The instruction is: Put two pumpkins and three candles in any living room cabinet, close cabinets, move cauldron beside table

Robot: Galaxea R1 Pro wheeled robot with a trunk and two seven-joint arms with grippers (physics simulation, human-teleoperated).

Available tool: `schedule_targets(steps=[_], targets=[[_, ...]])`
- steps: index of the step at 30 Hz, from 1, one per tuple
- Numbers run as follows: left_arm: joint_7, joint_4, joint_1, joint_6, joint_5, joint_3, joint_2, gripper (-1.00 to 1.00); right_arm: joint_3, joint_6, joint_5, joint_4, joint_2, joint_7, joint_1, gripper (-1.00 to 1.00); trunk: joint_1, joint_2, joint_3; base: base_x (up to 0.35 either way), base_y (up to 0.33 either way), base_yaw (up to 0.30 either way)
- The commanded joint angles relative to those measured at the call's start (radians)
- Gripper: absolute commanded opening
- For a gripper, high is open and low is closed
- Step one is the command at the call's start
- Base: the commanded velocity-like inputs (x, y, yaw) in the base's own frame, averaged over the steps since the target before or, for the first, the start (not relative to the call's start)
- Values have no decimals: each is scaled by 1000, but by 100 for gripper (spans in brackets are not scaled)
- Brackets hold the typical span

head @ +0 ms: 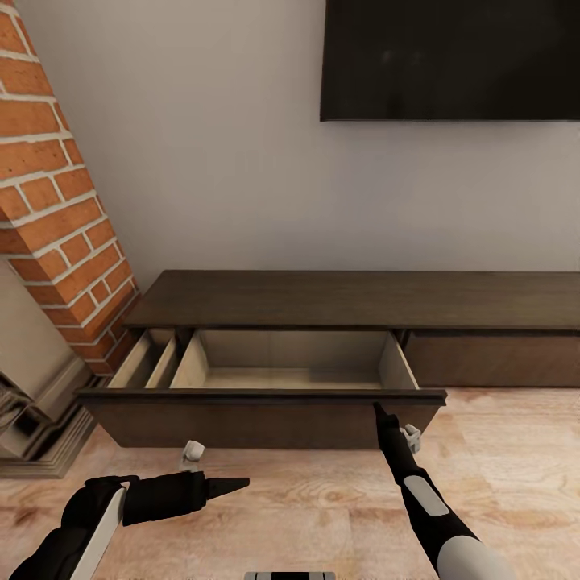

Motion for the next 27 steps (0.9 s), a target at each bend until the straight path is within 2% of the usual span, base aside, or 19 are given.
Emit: schedule_targets(steps=[1,27], targets=[[-2,0,0,5,1,0,0,100,-6,3,-13,4,0,7,0,-100,0,0,-1,-23,0,0],[-2,0,0,5,1,0,0,100,-6,-4,-10,4,0,7,0,-100,0,0,-1,-43,0,0]])
